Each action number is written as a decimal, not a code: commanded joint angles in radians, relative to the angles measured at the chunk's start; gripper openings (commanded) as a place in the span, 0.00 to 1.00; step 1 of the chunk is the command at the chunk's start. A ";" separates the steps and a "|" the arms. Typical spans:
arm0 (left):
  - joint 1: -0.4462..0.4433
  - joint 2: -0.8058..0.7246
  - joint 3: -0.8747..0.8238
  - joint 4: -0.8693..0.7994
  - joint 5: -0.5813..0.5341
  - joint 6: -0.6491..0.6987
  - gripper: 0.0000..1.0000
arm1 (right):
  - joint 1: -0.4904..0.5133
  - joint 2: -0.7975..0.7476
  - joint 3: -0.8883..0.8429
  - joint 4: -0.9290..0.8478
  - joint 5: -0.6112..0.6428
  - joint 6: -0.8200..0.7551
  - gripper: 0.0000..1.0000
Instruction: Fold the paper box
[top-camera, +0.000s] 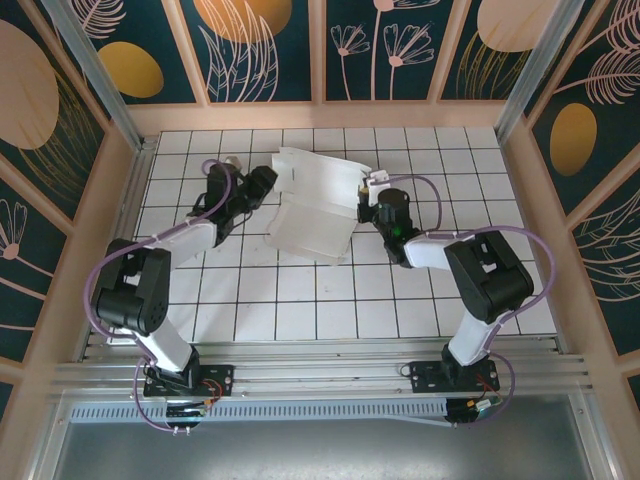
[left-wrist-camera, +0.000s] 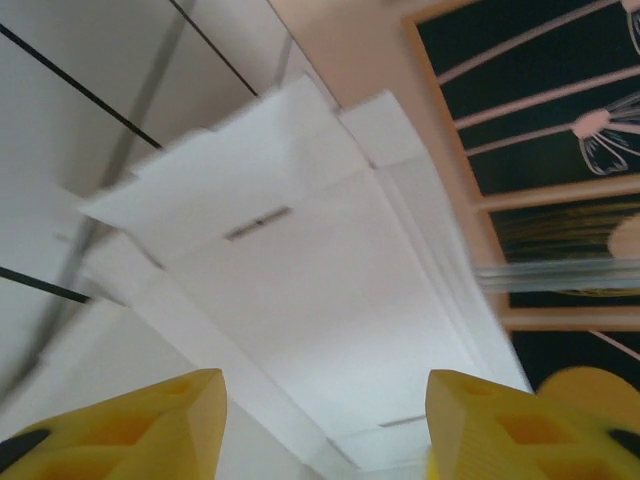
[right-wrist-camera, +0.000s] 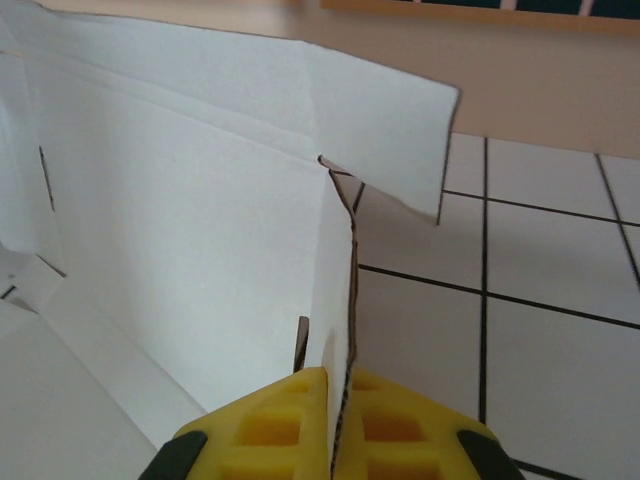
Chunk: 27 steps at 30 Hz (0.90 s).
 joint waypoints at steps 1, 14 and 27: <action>-0.056 0.018 0.091 0.076 0.002 -0.191 0.65 | 0.038 -0.040 -0.057 0.192 0.098 -0.070 0.00; -0.082 0.286 0.285 0.136 0.012 -0.324 0.69 | 0.135 -0.045 -0.168 0.334 0.169 -0.182 0.00; -0.083 0.295 0.256 0.121 0.024 -0.298 0.24 | 0.191 -0.035 -0.190 0.329 0.198 -0.216 0.00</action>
